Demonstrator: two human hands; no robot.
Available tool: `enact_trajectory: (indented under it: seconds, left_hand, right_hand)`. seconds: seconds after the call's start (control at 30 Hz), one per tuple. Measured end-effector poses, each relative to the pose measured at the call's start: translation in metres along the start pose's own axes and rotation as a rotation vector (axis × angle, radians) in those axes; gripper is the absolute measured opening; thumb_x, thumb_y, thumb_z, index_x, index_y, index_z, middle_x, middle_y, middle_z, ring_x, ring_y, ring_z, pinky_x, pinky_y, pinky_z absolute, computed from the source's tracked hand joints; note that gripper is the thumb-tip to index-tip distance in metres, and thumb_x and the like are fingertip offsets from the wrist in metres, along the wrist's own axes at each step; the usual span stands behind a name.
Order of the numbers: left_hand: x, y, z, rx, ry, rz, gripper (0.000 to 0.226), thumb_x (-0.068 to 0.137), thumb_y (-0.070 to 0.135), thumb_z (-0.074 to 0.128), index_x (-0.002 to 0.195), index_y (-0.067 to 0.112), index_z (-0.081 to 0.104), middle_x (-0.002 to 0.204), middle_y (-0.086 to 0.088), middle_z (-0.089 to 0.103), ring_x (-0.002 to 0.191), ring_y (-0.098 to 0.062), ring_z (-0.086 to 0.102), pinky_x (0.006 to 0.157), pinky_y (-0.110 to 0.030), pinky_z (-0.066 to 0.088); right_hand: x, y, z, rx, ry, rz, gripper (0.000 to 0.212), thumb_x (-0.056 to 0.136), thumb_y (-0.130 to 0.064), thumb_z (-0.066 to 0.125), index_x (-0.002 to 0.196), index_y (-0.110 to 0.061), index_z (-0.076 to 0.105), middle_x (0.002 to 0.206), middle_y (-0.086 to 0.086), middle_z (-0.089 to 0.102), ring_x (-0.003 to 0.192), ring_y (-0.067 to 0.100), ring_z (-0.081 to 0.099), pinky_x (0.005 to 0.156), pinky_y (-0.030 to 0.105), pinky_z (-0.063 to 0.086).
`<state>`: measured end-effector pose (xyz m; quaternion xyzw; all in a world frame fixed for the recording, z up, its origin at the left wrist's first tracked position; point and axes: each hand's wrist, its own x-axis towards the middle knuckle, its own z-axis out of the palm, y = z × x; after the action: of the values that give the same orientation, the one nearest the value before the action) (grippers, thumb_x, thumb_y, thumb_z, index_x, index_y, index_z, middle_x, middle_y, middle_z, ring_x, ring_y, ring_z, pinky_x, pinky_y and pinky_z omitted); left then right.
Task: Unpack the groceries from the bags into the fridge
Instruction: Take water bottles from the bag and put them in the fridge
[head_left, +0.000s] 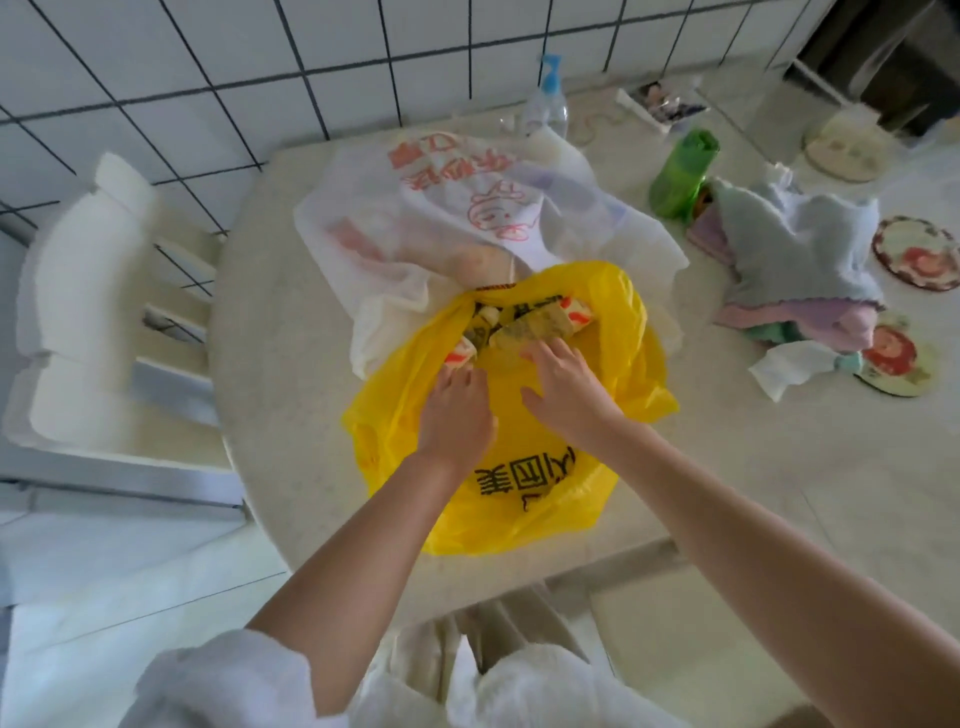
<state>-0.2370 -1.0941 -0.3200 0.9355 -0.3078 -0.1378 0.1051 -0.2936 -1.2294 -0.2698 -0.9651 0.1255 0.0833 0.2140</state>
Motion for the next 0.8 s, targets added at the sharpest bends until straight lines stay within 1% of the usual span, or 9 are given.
enact_trajectory:
  seconds: [0.07, 0.13, 0.23, 0.33, 0.43, 0.5, 0.6, 0.7, 0.8]
  left_hand:
    - [0.014, 0.004, 0.007, 0.030, -0.002, -0.076, 0.058, 0.090, 0.017, 0.050, 0.144, 0.006, 0.031, 0.153, -0.014, 0.030, 0.144, -0.030, 0.020, 0.118, -0.036, 0.021]
    - [0.024, 0.004, 0.010, 0.043, -0.021, -0.185, 0.065, 0.093, 0.017, 0.049, 0.150, 0.008, 0.020, 0.158, -0.011, 0.018, 0.145, -0.033, 0.015, 0.117, -0.039, 0.020]
    - [0.035, -0.002, 0.014, 0.129, -0.074, -0.306, 0.067, 0.095, 0.020, 0.047, 0.152, 0.011, 0.012, 0.160, -0.010, 0.012, 0.143, -0.036, 0.018, 0.115, -0.043, 0.022]
    - [0.045, -0.009, 0.016, 0.160, -0.056, -0.345, 0.068, 0.090, 0.019, 0.054, 0.148, 0.012, 0.020, 0.156, -0.011, 0.020, 0.135, -0.036, 0.029, 0.107, -0.043, 0.033]
    - [0.060, -0.019, 0.012, 0.151, -0.050, -0.362, 0.066, 0.084, 0.018, 0.062, 0.142, 0.013, 0.029, 0.142, -0.013, 0.040, 0.125, -0.035, 0.039, 0.095, -0.042, 0.041]
    - [0.072, -0.028, 0.009, 0.128, -0.103, -0.385, 0.068, 0.082, 0.024, 0.068, 0.138, 0.012, 0.033, 0.135, -0.015, 0.047, 0.123, -0.036, 0.043, 0.092, -0.042, 0.043]
    - [0.084, -0.035, 0.008, 0.109, -0.171, -0.412, 0.066, 0.082, 0.030, 0.072, 0.133, 0.011, 0.036, 0.134, -0.015, 0.049, 0.123, -0.036, 0.045, 0.091, -0.041, 0.044]
    - [0.085, -0.032, 0.007, 0.120, -0.128, -0.402, 0.062, 0.081, 0.030, 0.074, 0.129, 0.011, 0.041, 0.131, -0.014, 0.052, 0.122, -0.035, 0.047, 0.093, -0.042, 0.043]
    - [0.078, -0.026, 0.006, 0.224, -0.074, -0.320, 0.057, 0.079, 0.026, 0.073, 0.126, 0.009, 0.047, 0.128, -0.011, 0.052, 0.122, -0.032, 0.045, 0.099, -0.041, 0.037]
  right_hand:
    - [0.023, 0.008, -0.002, -0.117, -0.035, -0.082, 0.055, 0.093, -0.017, 0.055, 0.143, -0.010, 0.034, 0.141, 0.008, 0.039, 0.132, 0.029, 0.034, 0.108, 0.036, 0.028]
    - [0.043, 0.018, 0.000, -0.243, -0.076, -0.162, 0.056, 0.091, -0.015, 0.054, 0.142, -0.009, 0.034, 0.141, 0.009, 0.038, 0.132, 0.030, 0.034, 0.109, 0.038, 0.029]
    - [0.069, 0.033, 0.009, -0.321, -0.153, -0.178, 0.054, 0.090, -0.010, 0.054, 0.140, -0.010, 0.036, 0.140, 0.010, 0.036, 0.129, 0.033, 0.034, 0.107, 0.041, 0.033]
    - [0.087, 0.043, 0.017, -0.310, -0.156, -0.156, 0.056, 0.087, -0.009, 0.059, 0.138, -0.018, 0.038, 0.142, 0.008, 0.036, 0.131, 0.036, 0.033, 0.106, 0.044, 0.038]
    - [0.099, 0.050, 0.023, -0.379, -0.141, -0.228, 0.053, 0.087, -0.015, 0.060, 0.136, -0.023, 0.041, 0.140, 0.005, 0.040, 0.130, 0.033, 0.035, 0.109, 0.047, 0.031]
    - [0.104, 0.052, 0.025, -0.418, -0.130, -0.263, 0.056, 0.086, -0.019, 0.063, 0.137, -0.025, 0.041, 0.139, 0.002, 0.043, 0.130, 0.029, 0.036, 0.110, 0.048, 0.027]
    - [0.106, 0.054, 0.029, -0.436, -0.109, -0.268, 0.058, 0.080, -0.019, 0.068, 0.134, -0.025, 0.045, 0.134, 0.000, 0.047, 0.128, 0.026, 0.038, 0.110, 0.049, 0.025]
    - [0.100, 0.058, 0.033, -0.413, -0.072, -0.281, 0.053, 0.078, -0.017, 0.071, 0.127, -0.022, 0.053, 0.130, 0.001, 0.054, 0.125, 0.027, 0.044, 0.109, 0.049, 0.028]
    - [0.083, 0.069, 0.034, -0.370, -0.051, -0.341, 0.047, 0.076, -0.012, 0.074, 0.120, -0.018, 0.061, 0.122, 0.002, 0.061, 0.121, 0.028, 0.052, 0.108, 0.049, 0.033]
